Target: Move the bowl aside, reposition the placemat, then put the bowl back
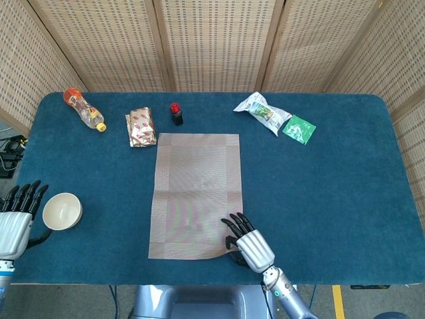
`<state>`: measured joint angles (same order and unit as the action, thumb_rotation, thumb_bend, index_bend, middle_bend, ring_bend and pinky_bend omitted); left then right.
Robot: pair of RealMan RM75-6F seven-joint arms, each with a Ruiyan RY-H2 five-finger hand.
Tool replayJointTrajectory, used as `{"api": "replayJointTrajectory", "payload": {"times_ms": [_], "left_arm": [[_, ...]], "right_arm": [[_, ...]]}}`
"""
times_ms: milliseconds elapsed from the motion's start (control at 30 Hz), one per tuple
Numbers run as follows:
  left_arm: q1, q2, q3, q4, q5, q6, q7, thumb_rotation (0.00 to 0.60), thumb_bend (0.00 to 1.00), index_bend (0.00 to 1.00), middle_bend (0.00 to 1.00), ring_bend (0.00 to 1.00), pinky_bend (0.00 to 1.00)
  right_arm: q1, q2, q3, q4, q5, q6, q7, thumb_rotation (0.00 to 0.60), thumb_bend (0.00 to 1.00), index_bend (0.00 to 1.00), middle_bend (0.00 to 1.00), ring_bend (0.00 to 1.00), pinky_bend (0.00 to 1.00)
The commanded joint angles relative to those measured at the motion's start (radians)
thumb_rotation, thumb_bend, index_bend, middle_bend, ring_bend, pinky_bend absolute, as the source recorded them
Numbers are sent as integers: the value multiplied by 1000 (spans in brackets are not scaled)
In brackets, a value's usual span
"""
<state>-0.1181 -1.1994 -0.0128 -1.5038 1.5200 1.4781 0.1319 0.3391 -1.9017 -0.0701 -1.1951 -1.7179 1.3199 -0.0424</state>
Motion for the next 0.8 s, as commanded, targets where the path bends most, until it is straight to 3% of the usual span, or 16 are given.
{"api": "replayJointTrajectory", "payload": {"times_ms": [33, 633, 800], "left_arm": [[0, 0, 0, -1, 1, 0, -1, 600, 182, 0, 0, 0, 0], [4, 0, -2, -5, 4, 3, 1, 600, 182, 0, 0, 0, 0], [3, -2, -3, -4, 6, 2, 2, 600, 182, 0, 0, 0, 0]], "right_arm": [[-1, 6, -2, -10, 4, -2, 1, 600, 573, 591, 205, 0, 0], [-4, 39, -4, -48, 4, 11, -19, 600, 561, 676, 290, 29, 0], [-10, 98, -1, -90, -11, 48, -41, 600, 560, 691, 297, 34, 0]]}}
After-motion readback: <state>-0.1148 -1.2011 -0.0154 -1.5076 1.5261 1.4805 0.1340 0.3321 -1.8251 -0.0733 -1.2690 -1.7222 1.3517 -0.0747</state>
